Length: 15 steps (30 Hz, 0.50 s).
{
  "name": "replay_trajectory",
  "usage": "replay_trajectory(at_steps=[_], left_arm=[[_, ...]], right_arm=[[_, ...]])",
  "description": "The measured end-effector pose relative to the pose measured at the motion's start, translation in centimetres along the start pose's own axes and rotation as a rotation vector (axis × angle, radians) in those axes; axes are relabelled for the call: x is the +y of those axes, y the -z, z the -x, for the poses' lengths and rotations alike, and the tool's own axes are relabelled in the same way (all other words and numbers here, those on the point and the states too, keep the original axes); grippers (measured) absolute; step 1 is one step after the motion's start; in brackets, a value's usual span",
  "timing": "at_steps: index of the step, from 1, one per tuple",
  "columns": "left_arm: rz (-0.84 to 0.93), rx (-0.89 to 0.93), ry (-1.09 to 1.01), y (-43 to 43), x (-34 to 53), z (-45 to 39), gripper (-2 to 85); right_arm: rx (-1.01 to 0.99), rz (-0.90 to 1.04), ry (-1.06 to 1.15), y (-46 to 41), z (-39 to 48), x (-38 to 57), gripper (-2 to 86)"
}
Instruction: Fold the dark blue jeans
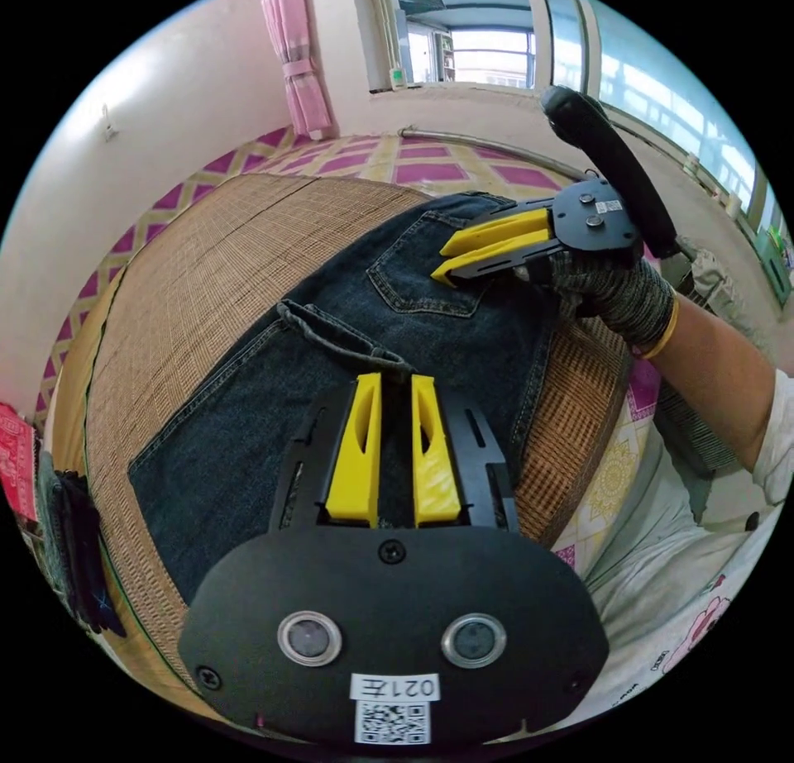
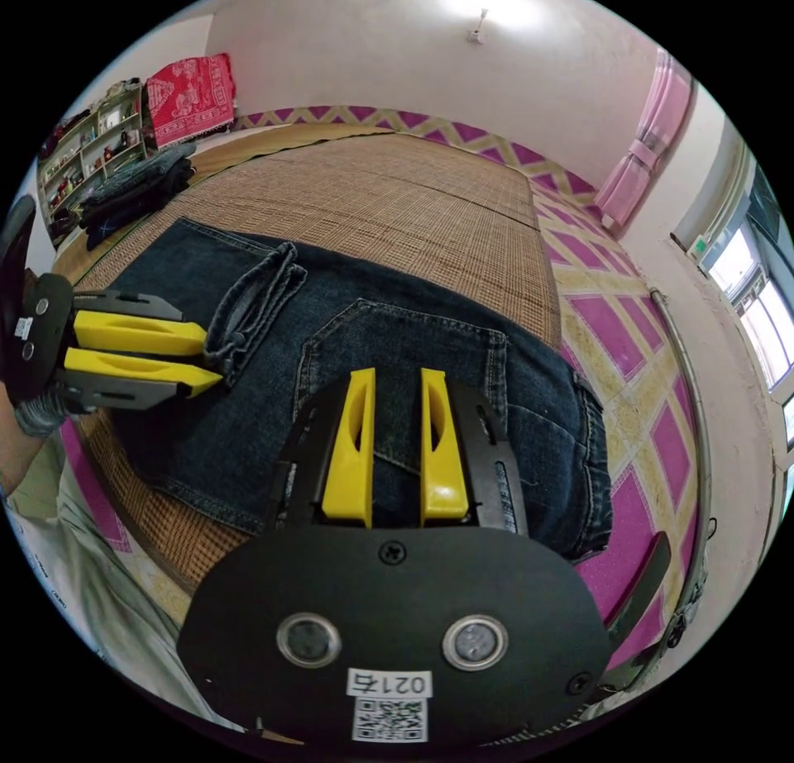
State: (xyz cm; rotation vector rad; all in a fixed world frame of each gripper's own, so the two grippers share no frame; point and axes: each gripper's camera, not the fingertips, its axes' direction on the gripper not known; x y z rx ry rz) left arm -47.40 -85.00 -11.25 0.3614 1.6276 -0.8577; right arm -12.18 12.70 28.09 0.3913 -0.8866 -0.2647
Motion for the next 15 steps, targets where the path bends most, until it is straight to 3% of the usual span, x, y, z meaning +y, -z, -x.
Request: replay_trajectory(at_steps=[7, 15], left_arm=[[-0.257, 0.101, 0.229, 9.6, 3.6, 10.7, 4.8], [-0.411, -0.177, 0.547, 27.6, 20.1, 29.2, 3.8]], right_arm=[[-0.034, 0.006, -0.02, 0.6, 0.2, -0.4, 8.7], [-0.063, 0.009, -0.041, 1.4, 0.2, -0.7, 8.6]])
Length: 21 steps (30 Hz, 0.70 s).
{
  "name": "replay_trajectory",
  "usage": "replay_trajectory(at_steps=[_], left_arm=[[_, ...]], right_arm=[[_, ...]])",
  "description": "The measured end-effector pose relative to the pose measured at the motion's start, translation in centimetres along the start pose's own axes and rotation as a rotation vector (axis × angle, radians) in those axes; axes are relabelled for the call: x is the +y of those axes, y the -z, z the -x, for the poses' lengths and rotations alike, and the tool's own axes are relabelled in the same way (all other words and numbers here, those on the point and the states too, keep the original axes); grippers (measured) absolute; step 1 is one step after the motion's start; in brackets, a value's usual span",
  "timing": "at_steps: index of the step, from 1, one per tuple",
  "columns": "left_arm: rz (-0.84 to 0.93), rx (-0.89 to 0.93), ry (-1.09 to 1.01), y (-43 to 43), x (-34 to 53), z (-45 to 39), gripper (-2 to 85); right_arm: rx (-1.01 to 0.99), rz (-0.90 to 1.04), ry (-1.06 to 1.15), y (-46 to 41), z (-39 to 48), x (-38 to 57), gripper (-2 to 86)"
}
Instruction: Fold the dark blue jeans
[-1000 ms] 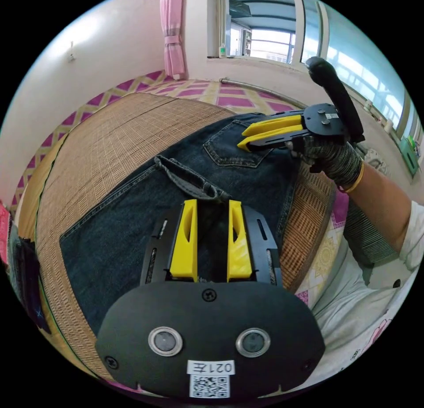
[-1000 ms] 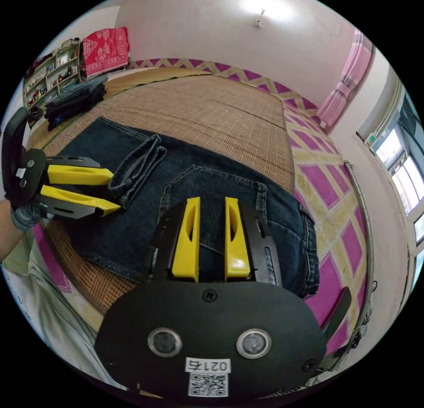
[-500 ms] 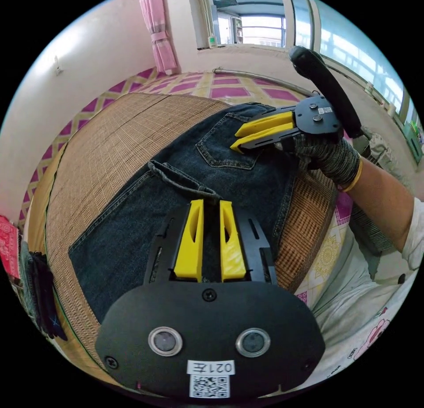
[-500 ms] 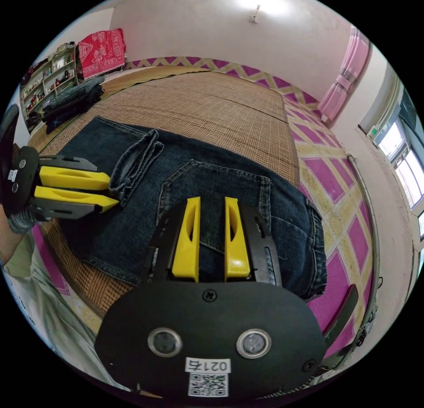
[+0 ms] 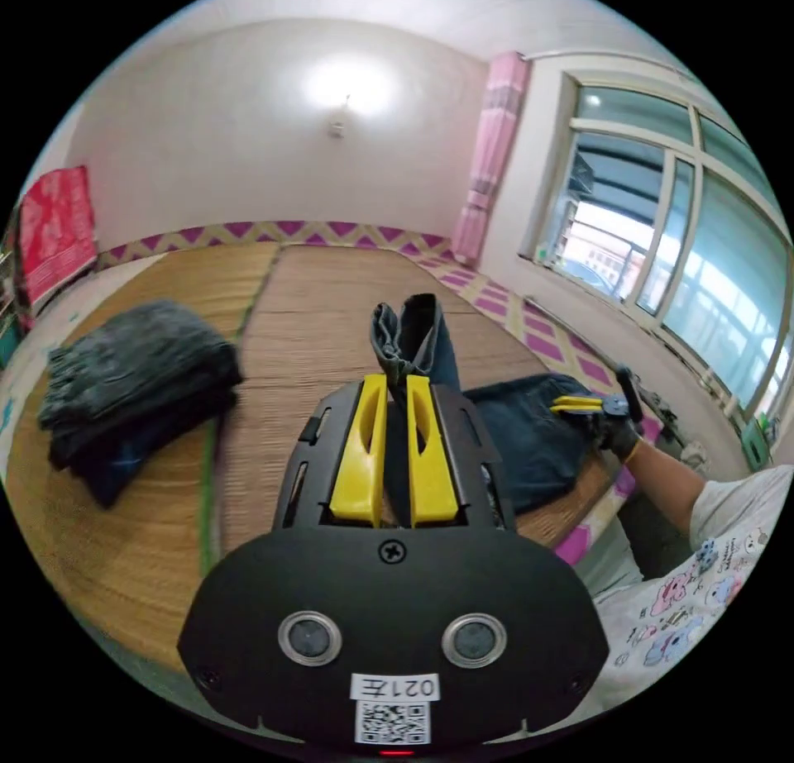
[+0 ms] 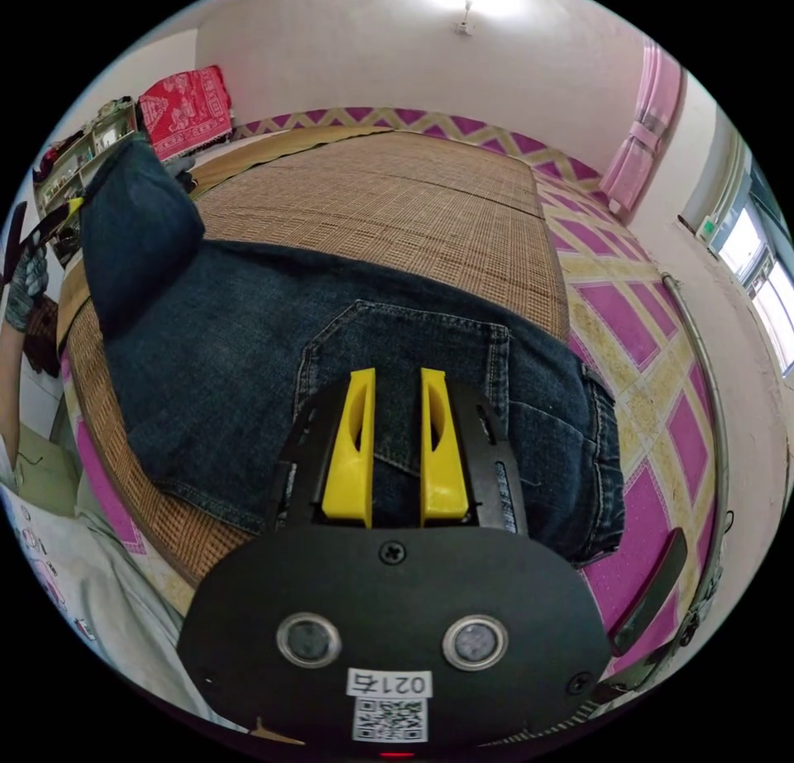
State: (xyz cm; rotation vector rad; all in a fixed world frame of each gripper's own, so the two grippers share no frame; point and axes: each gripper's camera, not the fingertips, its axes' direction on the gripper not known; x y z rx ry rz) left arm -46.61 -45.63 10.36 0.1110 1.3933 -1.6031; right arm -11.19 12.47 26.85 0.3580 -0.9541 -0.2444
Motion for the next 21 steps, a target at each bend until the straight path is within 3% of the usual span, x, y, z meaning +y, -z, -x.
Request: replay_trajectory(at_steps=[5, 7, 9, 14, 17, 21], left_arm=[[0.035, -0.24, 0.218, 4.7, 2.7, 13.8, 3.6], [0.149, -0.152, 0.298, 3.3, 4.1, 18.4, 3.5], [0.252, -0.178, 0.344, 1.1, 6.0, 21.5, 3.7], [0.247, -0.196, 0.419, 2.9, 5.8, 24.1, 5.0], [0.143, -0.344, 0.347, 6.5, 4.0, 23.1, 4.1], [0.152, -0.119, 0.117, 5.6, 0.0, 20.1, 3.8]], right_arm=[[0.002, 0.005, -0.005, 0.6, 0.3, -0.1, 8.6], [-0.008, 0.007, -0.013, 0.9, 0.2, -0.2, 8.6], [-0.015, 0.007, -0.022, 1.1, 0.1, -0.2, 8.6], [-0.009, -0.012, 0.003, 3.1, -0.1, -0.4, 8.2], [-0.059, -0.115, 0.056, 6.3, -1.6, -1.1, 7.9], [0.019, -0.026, 0.224, 5.4, -4.0, -4.1, 10.4]])
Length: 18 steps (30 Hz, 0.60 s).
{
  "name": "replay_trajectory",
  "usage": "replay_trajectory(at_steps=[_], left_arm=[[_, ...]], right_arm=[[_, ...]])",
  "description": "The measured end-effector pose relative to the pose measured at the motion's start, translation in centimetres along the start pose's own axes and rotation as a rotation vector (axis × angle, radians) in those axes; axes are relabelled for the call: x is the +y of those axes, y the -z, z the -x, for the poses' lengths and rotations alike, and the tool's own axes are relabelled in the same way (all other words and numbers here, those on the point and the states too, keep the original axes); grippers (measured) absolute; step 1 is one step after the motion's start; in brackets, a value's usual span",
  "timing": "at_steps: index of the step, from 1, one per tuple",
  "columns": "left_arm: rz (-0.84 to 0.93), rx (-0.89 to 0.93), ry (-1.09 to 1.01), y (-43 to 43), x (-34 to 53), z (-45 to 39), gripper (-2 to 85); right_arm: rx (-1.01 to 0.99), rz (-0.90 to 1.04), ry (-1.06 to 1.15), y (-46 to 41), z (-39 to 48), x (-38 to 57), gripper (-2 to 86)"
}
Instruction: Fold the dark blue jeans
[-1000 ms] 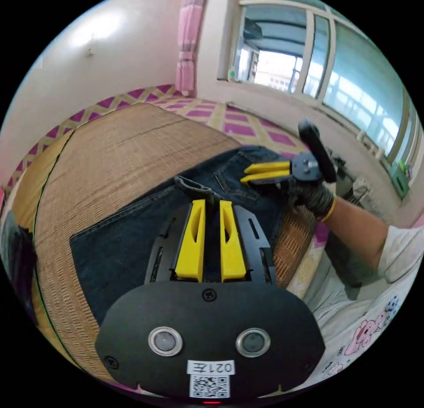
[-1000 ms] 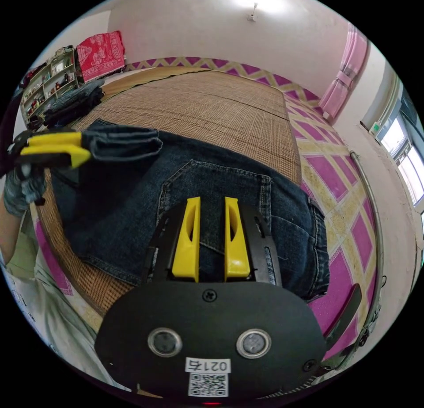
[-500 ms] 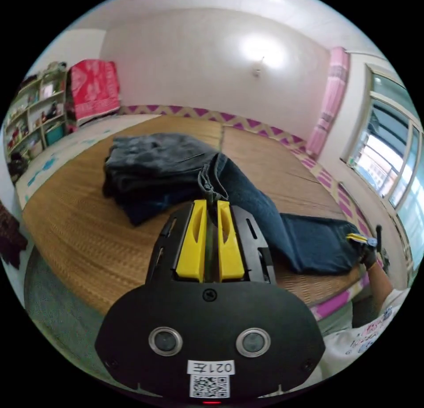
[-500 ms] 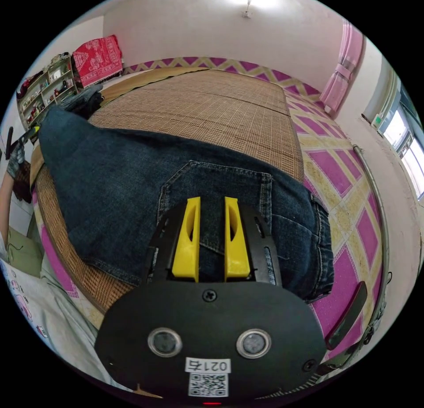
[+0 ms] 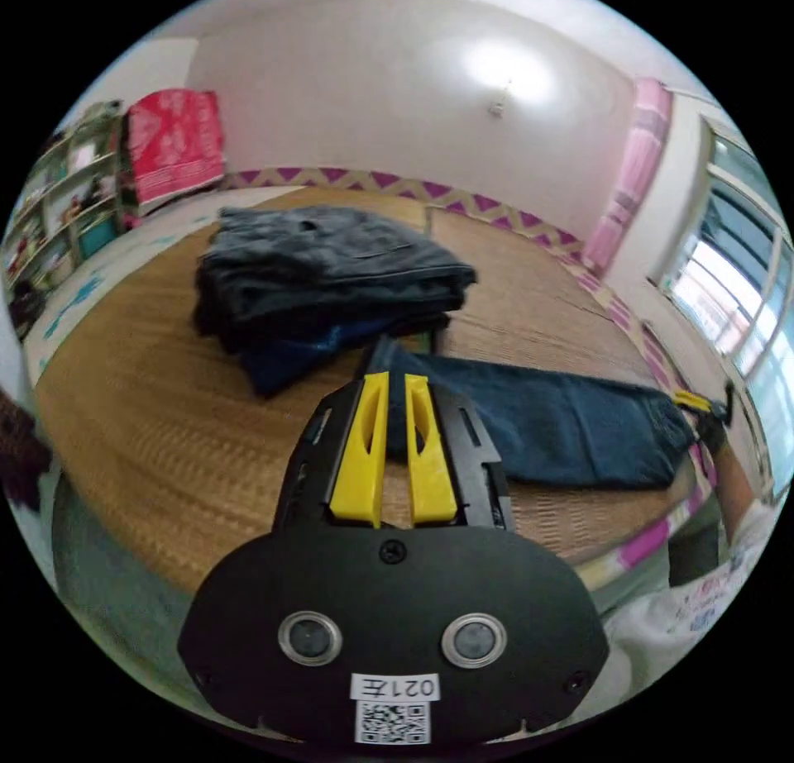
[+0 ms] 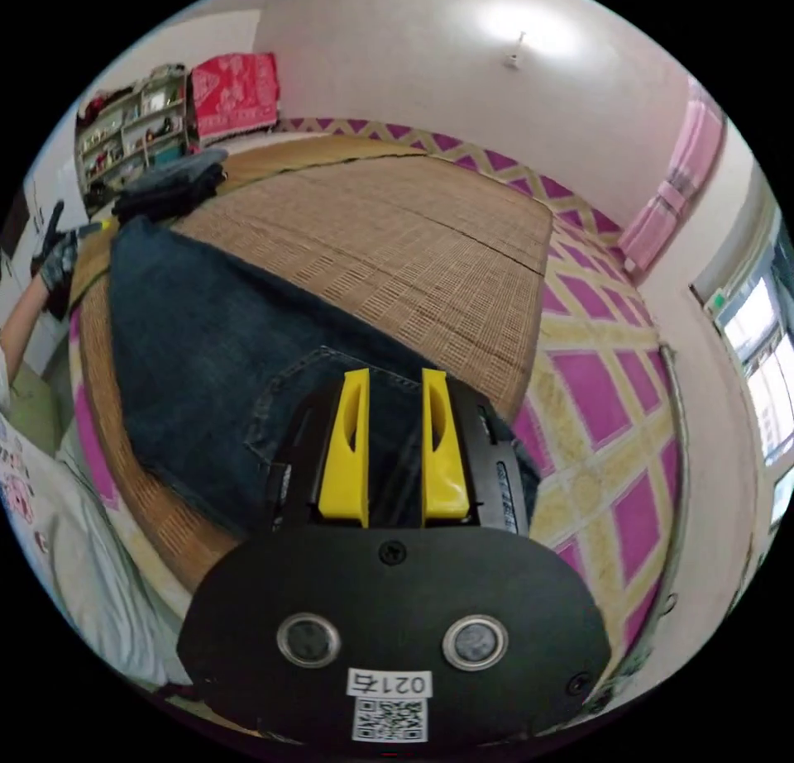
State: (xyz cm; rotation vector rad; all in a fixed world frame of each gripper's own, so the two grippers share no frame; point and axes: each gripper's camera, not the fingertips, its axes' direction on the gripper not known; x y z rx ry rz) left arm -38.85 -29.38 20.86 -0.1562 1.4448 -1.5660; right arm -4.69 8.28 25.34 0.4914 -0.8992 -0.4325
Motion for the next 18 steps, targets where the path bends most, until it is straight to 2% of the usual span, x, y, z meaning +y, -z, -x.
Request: replay_trajectory(at_steps=[3, 6, 10, 13, 16, 18], left_arm=[[0.059, 0.077, -0.21, -2.8, -2.7, -3.2, 5.7], [0.151, 0.074, -0.375, -6.2, -5.0, -5.3, 7.7], [0.267, 0.057, -0.509, -9.0, -6.6, -5.8, 9.6], [0.374, 0.05, -0.574, -10.1, -6.7, -5.3, 11.1], [0.377, 0.096, -0.593, -9.3, -6.5, -4.4, 7.8], [0.334, 0.071, -0.602, -7.7, -6.2, -3.7, 0.9]], right_arm=[[-0.033, 0.111, 0.127, -2.1, -2.5, -1.6, 11.4], [-0.139, 0.214, 0.206, -3.7, -4.7, -2.8, 11.3], [-0.3, 0.245, 0.255, -4.0, -6.7, -3.2, 9.4], [-0.338, 0.23, 0.28, -3.3, -7.2, -2.6, 8.5], [-0.313, 0.203, 0.283, -2.5, -7.2, -1.8, 5.6], [-0.26, 0.185, 0.272, -1.8, -7.1, -1.4, 1.8]])
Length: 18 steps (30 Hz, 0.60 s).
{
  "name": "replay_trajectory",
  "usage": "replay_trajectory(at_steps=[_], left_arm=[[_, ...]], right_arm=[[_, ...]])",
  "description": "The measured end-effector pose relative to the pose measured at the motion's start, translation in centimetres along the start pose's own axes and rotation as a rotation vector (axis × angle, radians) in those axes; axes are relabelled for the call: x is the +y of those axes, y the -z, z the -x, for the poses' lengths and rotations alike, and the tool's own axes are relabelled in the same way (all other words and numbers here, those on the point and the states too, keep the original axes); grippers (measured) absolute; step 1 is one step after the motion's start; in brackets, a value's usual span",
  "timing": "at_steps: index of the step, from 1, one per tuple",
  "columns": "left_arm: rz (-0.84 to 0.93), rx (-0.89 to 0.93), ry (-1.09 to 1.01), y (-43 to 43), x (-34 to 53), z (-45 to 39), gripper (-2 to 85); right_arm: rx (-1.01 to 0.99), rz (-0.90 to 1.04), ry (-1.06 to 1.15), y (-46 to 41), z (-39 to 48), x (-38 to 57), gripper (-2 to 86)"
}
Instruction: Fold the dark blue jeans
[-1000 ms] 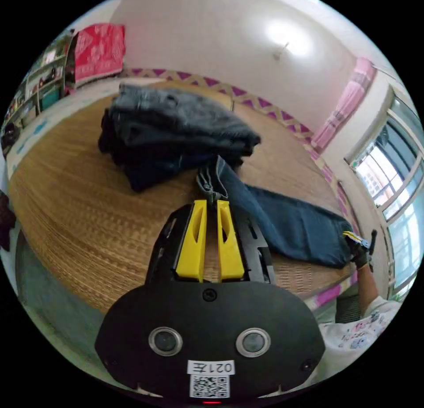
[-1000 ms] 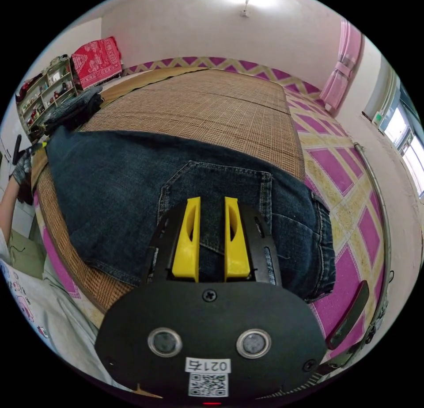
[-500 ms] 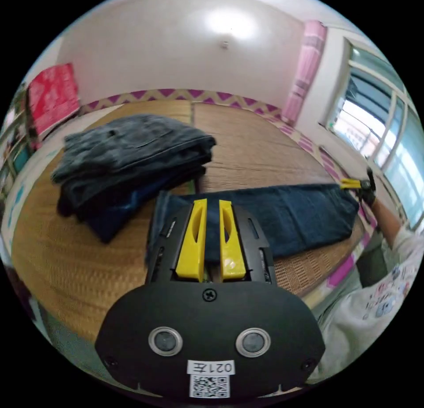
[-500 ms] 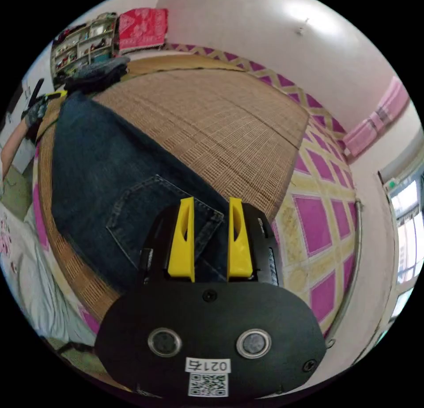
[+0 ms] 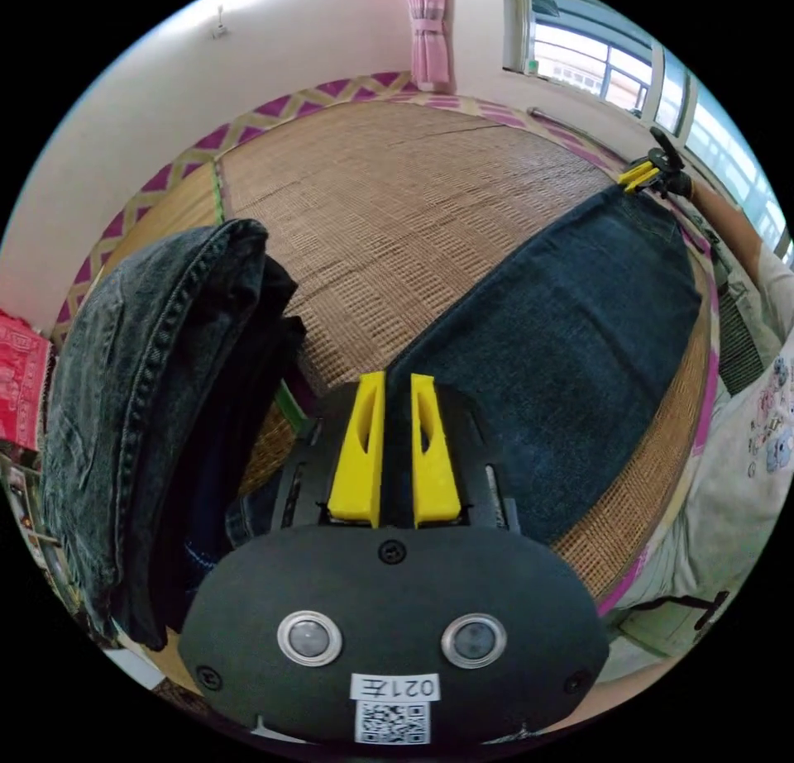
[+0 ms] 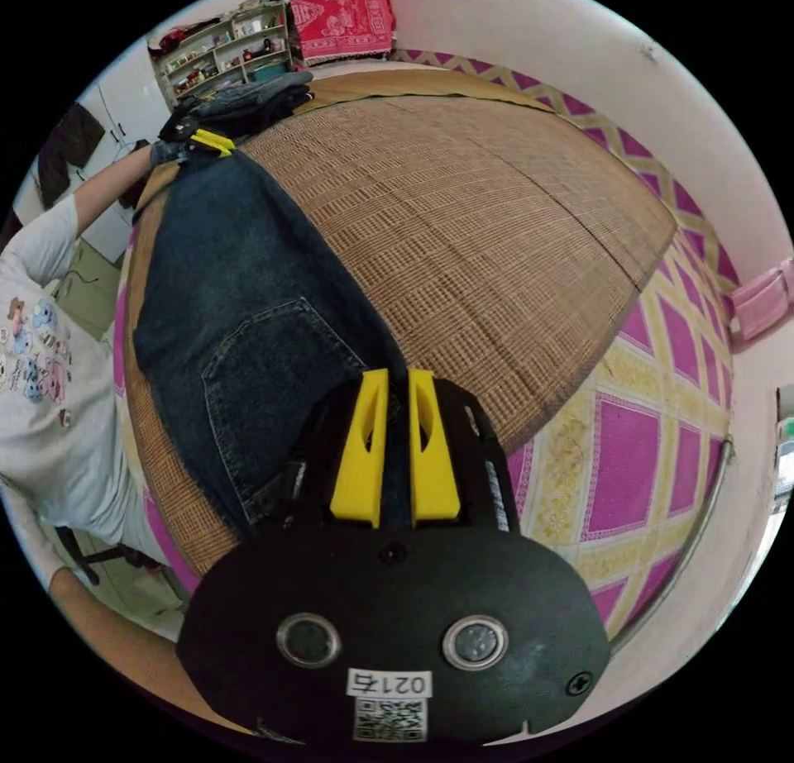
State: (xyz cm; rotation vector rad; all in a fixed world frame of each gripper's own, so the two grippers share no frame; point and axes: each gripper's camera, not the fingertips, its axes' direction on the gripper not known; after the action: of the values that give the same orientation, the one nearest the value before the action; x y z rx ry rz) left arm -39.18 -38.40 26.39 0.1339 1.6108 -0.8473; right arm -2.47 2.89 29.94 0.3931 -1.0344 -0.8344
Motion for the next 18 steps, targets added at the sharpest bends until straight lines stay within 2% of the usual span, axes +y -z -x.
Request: replay_trajectory(at_steps=[8, 10, 14, 18], left_arm=[[-0.192, 0.003, -0.03, 8.2, 5.4, -0.7, -0.9], [-0.276, 0.01, -0.056, 12.0, 7.9, -1.8, -1.0], [-0.468, 0.051, -0.066, 21.1, 16.4, -5.0, -1.0], [-0.458, 0.112, -0.046, 24.0, 24.9, -8.9, -1.0]], right_arm=[[0.022, -0.156, 0.017, 6.8, 3.9, 4.7, -0.5], [0.007, -0.271, 0.045, 11.9, 7.2, 8.2, -0.5], [0.031, -0.361, 0.106, 18.3, 14.7, 15.3, -0.6], [-0.031, -0.351, 0.11, 19.2, 22.9, 23.2, -0.6]])
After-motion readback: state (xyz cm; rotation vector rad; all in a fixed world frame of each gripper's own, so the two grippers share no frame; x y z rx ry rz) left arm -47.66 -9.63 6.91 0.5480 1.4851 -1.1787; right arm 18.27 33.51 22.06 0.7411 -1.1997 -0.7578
